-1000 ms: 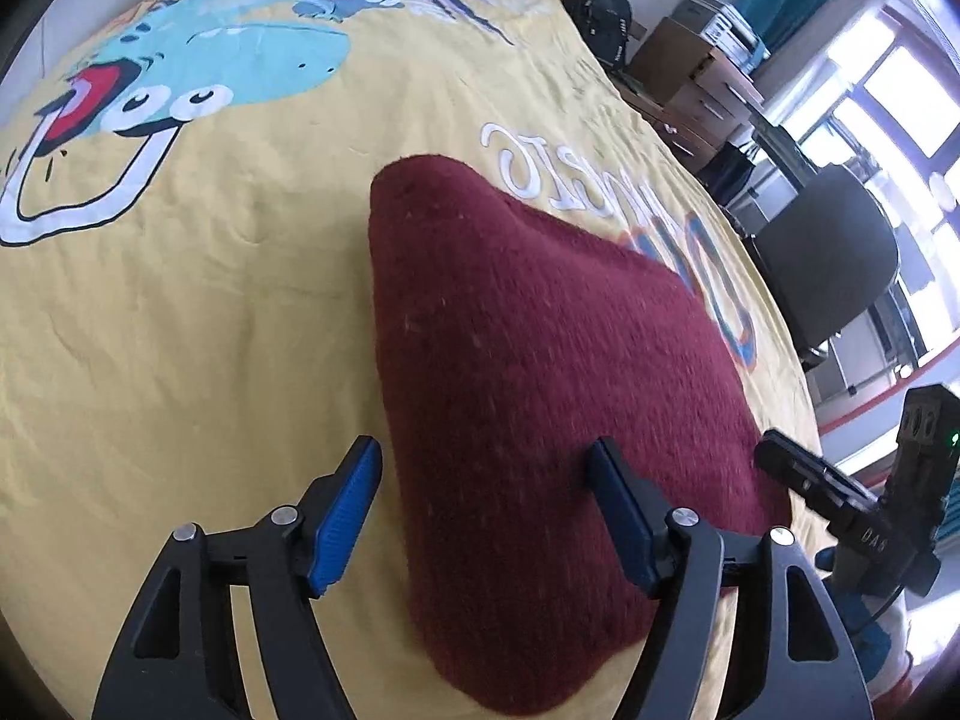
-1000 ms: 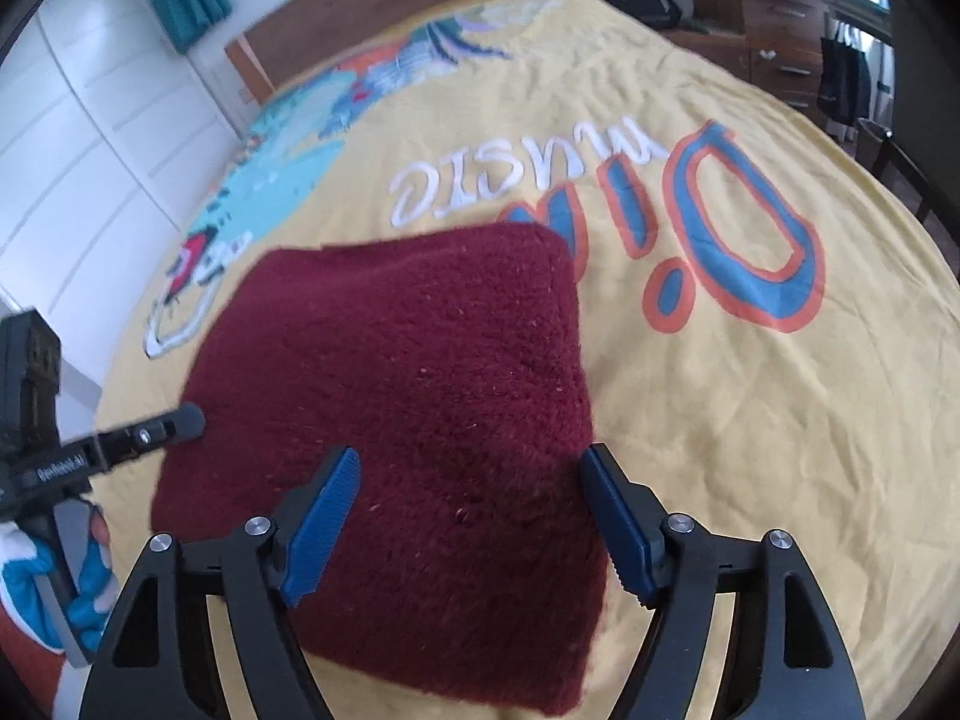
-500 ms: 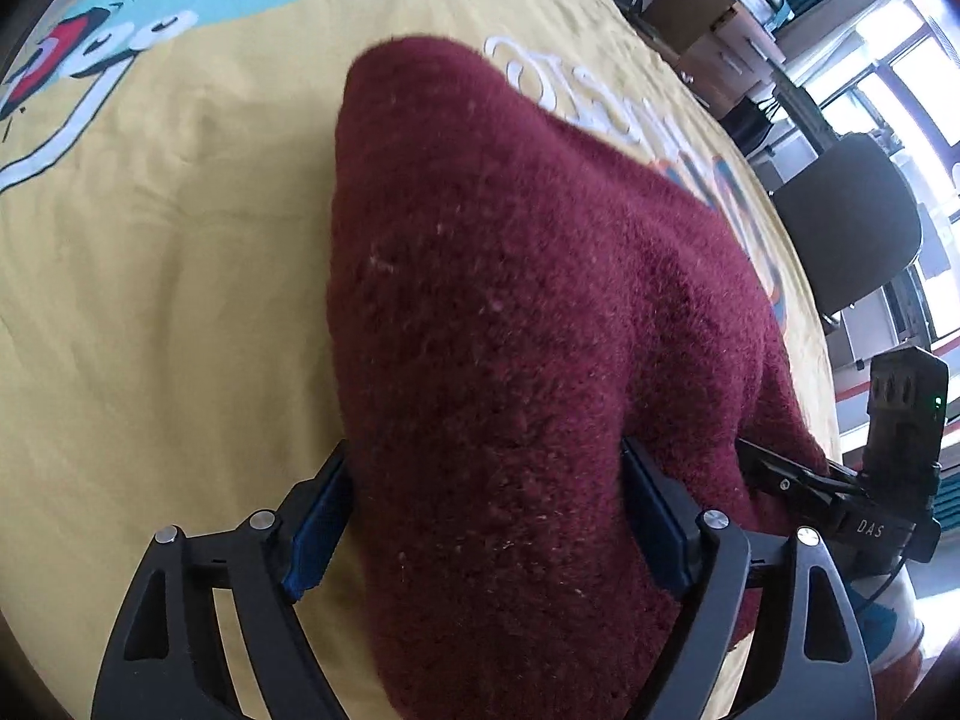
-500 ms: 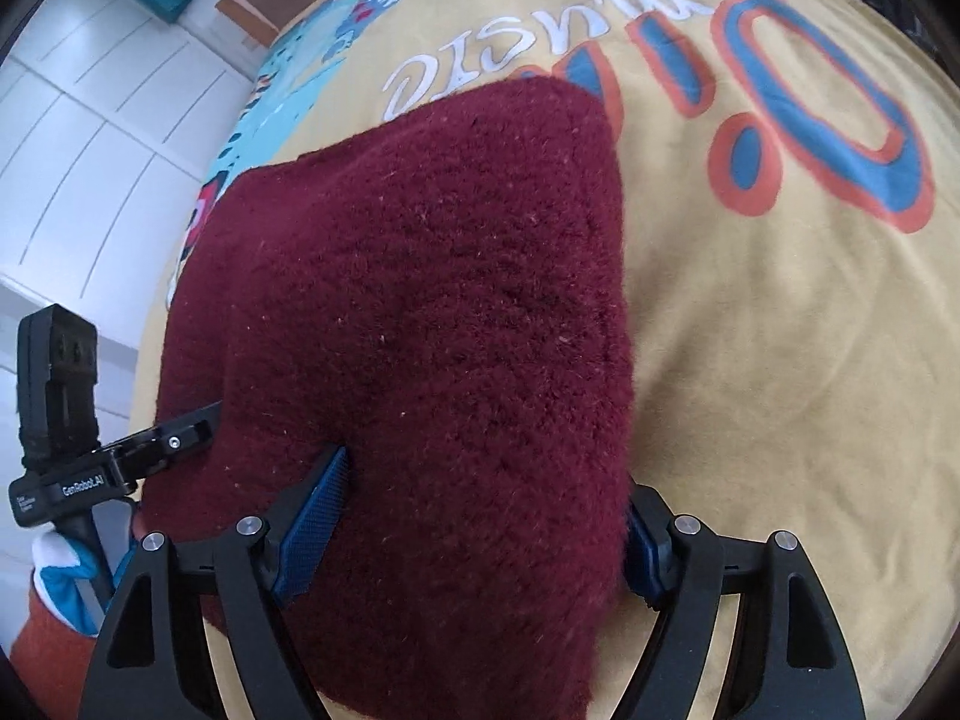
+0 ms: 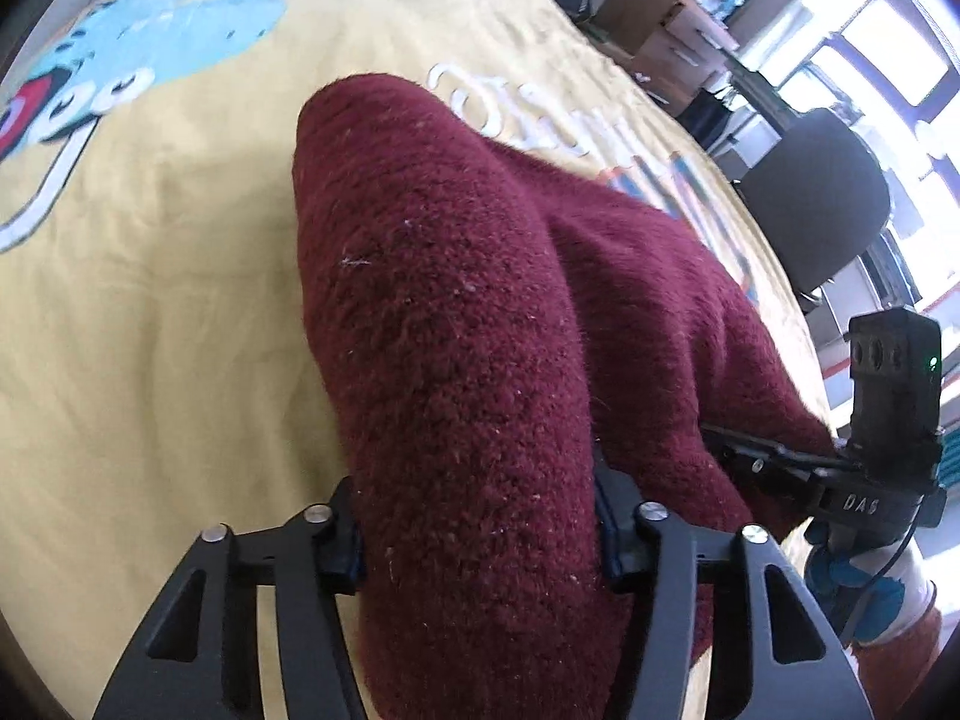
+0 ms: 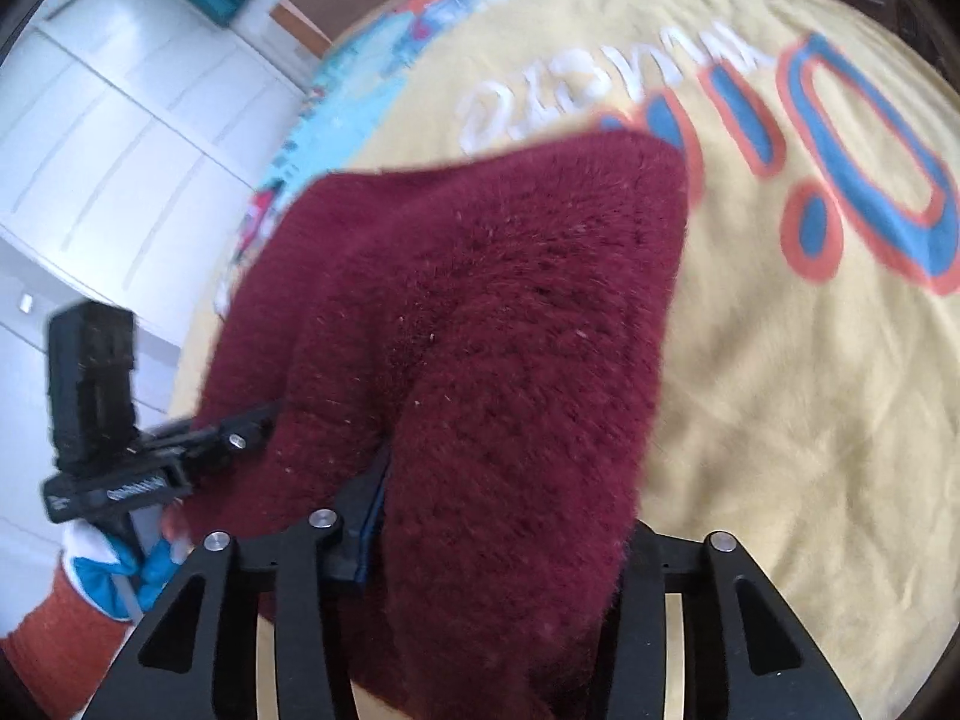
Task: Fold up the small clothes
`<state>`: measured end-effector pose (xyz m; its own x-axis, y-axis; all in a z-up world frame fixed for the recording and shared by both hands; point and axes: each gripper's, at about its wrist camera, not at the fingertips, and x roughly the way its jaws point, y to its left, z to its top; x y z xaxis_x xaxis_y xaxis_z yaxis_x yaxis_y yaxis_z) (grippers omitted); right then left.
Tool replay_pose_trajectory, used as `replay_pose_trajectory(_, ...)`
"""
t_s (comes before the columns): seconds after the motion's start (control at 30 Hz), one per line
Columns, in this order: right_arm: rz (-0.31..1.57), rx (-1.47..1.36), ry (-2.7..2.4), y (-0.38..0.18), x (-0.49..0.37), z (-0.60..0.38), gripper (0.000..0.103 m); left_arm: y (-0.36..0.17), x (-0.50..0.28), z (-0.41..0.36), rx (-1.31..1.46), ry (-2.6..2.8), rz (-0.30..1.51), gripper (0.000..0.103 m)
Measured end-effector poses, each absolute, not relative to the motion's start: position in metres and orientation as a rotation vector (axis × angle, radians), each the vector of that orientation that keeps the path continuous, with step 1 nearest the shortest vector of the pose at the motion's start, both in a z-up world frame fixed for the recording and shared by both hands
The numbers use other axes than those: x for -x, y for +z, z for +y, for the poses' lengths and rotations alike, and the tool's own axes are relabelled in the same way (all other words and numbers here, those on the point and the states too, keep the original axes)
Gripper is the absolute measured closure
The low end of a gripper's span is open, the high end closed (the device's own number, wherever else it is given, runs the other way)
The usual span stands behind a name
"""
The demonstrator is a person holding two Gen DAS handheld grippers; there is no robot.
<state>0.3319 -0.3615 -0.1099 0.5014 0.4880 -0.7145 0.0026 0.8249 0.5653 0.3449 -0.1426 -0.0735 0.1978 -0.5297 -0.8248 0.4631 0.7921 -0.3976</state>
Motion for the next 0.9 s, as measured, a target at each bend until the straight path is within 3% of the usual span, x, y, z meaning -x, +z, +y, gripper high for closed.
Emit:
replay_pose_trajectory(0.27, 0.914, -0.513, 0.428, -0.072, -0.365, -0.301, 0.064, -0.043, -0.352, -0.068, 0.157, -0.662, 1.095, 0.058)
replay_pose_trajectory(0.47, 1.009, -0.485, 0.424, -0.111, -0.389, -0.256, 0.063, -0.047, -0.37, -0.006, 0.166, -0.568, 1.081, 0.056)
replay_pose_trajectory(0.57, 1.021, -0.494, 0.412, -0.123, -0.381, -0.261, 0.057, -0.068, -0.373, 0.006, 0.177, -0.528, 1.126, 0.05)
replay_pose_trajectory(0.63, 1.024, -0.466, 0.379, -0.123, -0.371, -0.271, 0.045, -0.07, -0.369, 0.015, 0.189, -0.53, 1.12, 0.043)
replay_pose_trajectory(0.9, 1.04, -0.436, 0.287, -0.134, -0.33, -0.306, 0.04, -0.065, -0.325, 0.029, 0.061, -0.558, 1.081, 0.04)
